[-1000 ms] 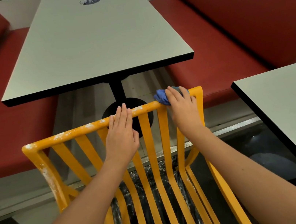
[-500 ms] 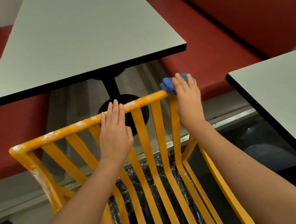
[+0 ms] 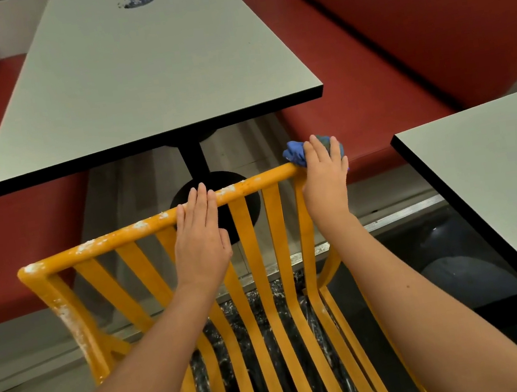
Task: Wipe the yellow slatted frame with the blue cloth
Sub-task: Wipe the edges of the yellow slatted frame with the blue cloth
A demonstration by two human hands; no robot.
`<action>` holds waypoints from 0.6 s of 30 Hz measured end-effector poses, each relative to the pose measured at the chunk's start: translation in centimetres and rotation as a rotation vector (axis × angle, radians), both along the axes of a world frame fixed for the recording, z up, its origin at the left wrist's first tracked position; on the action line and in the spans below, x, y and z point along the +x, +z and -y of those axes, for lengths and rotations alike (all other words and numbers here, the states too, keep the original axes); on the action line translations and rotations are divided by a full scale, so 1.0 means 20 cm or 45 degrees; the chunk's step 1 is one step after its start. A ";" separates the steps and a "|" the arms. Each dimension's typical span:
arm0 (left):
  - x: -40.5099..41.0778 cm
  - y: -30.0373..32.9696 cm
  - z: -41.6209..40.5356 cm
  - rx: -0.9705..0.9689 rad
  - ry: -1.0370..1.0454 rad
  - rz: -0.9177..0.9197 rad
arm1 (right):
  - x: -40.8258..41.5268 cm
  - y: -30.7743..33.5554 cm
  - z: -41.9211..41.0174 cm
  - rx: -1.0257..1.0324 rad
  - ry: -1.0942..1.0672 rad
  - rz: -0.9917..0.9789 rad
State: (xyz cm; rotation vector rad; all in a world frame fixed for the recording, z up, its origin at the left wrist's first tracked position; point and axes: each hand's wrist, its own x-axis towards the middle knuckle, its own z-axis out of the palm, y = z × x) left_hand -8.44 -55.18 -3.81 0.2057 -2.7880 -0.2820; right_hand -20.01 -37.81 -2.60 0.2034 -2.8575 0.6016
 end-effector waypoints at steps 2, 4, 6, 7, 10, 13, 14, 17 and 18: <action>0.00 0.00 0.01 -0.001 -0.013 0.001 | 0.01 0.01 0.04 0.035 -0.001 0.009; 0.00 0.00 0.01 -0.007 -0.015 0.000 | 0.04 0.03 0.08 0.114 0.077 0.001; 0.00 0.00 0.00 -0.011 0.000 0.004 | 0.07 0.04 0.12 0.154 0.191 -0.003; 0.00 0.00 0.00 -0.006 0.005 0.009 | 0.07 0.04 0.12 0.177 0.243 0.000; 0.00 0.01 -0.01 -0.005 0.002 0.028 | 0.04 0.04 0.06 0.190 0.339 -0.032; 0.00 0.01 0.00 -0.005 -0.005 0.037 | 0.01 0.04 0.03 0.069 0.267 -0.037; 0.00 0.01 0.00 0.000 -0.007 0.040 | 0.03 0.05 0.06 0.050 0.233 -0.007; 0.01 0.01 0.01 0.005 -0.011 0.036 | 0.10 0.05 0.18 0.063 0.250 0.032; 0.01 0.01 0.01 0.003 -0.010 0.032 | 0.13 0.05 0.21 0.071 0.289 0.016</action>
